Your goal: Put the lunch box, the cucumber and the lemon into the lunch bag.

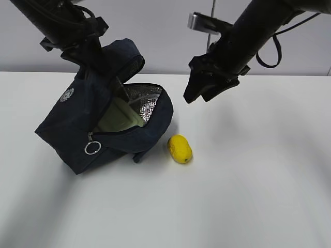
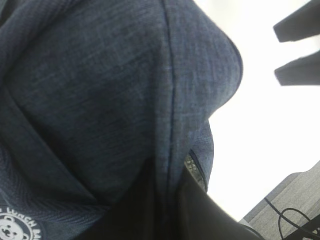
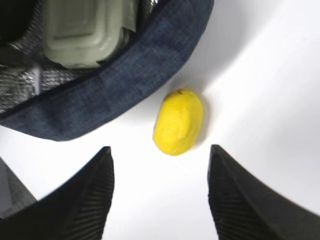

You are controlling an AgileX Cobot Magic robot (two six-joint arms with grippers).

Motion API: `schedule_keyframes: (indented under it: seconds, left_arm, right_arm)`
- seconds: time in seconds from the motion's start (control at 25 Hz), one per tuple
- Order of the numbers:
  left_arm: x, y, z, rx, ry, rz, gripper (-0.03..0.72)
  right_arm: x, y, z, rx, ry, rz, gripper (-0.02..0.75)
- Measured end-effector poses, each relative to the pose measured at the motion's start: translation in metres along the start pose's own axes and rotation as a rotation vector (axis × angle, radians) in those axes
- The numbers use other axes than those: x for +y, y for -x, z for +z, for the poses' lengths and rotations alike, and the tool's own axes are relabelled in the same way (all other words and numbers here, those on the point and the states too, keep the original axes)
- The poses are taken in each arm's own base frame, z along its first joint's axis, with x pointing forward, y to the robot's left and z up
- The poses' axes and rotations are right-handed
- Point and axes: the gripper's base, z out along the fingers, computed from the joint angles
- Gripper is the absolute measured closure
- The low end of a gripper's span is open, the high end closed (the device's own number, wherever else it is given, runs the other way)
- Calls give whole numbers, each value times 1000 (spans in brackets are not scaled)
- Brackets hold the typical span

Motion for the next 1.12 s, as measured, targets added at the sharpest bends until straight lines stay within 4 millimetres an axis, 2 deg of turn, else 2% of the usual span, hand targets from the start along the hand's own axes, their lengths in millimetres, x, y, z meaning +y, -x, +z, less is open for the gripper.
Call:
schedule_keyframes:
  seconds: [0.2,0.4,0.76,1.12]
  left_arm:
    - [0,0,0,0,0,0,677]
    - [0,0,0,0,0,0,677]
    - [0,0,0,0,1,0,677]
    - [0,0,0,1,4,1,677]
  right_arm:
    - [26,-2,19,116,-165,-75,295]
    - [39,-2,27,140,-184,-92,295]
    - [43,-2,58,167,-187,-96,295]
    - [29,-6,87,224,-222,-74,295]
